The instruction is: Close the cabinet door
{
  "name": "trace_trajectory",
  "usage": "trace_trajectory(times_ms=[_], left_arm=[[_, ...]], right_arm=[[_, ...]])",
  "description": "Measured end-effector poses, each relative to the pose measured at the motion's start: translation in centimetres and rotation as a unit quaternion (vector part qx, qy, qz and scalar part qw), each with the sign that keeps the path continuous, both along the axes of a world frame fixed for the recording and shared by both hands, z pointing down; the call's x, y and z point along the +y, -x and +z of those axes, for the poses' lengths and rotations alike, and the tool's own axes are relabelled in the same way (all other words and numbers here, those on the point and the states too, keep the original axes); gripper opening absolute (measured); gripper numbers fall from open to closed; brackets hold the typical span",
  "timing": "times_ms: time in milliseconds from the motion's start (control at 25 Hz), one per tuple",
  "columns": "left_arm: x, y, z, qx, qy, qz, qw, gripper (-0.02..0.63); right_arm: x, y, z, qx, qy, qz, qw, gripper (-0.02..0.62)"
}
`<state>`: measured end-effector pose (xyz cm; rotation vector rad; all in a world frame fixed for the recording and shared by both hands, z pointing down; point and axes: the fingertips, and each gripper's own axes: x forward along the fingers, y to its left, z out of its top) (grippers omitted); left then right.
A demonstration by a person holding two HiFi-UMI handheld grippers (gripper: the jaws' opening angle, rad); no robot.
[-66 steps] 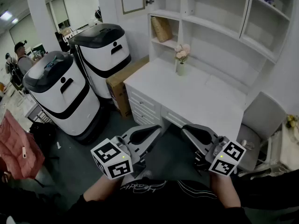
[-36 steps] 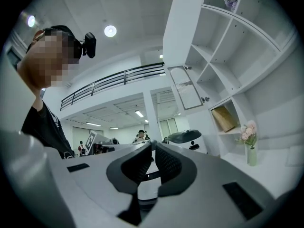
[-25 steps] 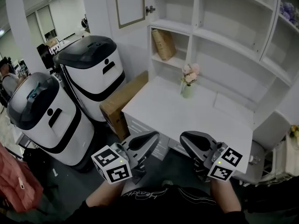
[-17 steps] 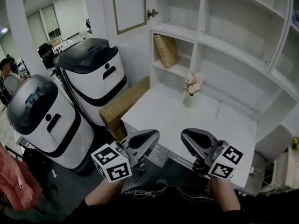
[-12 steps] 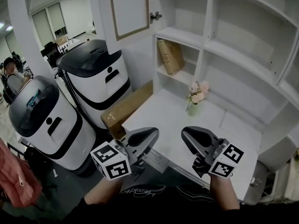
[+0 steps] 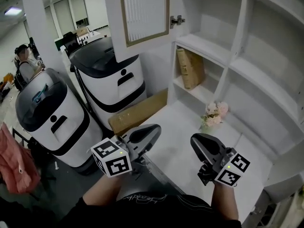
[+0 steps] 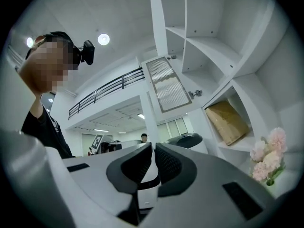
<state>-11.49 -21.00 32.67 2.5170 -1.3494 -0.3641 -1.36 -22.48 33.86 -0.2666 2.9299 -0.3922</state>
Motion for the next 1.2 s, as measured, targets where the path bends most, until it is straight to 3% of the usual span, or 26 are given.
trace_trajectory(times_ms=[160, 440, 640, 800, 1000, 1200], left_arm=[[-2.0, 3.9, -1.4, 0.0, -0.016, -0.032, 0.9993, 0.023], [-5.3, 11.1, -5.9, -0.055, -0.064, -0.069, 0.994, 0.026], [-6.7, 15.3, -7.5, -0.08, -0.076, -0.076, 0.991, 0.031], [-7.5, 17.4, -7.8, -0.108, -0.08, -0.063, 0.9889, 0.135], [-8.9, 19.8, -8.6, -0.102, -0.097, -0.035, 0.9894, 0.23], [-10.8, 22.1, -11.2, -0.122, -0.123, -0.021, 0.9846, 0.235]], right_arm=[[-1.9, 1.1, 0.2, -0.001, 0.009, -0.001, 1.0, 0.054], [-4.0, 2.9, -1.6, 0.001, 0.0, 0.022, 1.0, 0.054], [-4.6, 5.0, -3.3, -0.001, -0.021, 0.034, 0.999, 0.054], [-4.9, 6.9, -4.4, 0.002, -0.035, 0.041, 0.999, 0.054], [-4.7, 8.5, -5.1, 0.019, -0.052, 0.049, 0.997, 0.054], [-4.6, 10.2, -5.6, 0.035, -0.073, 0.054, 0.995, 0.054]])
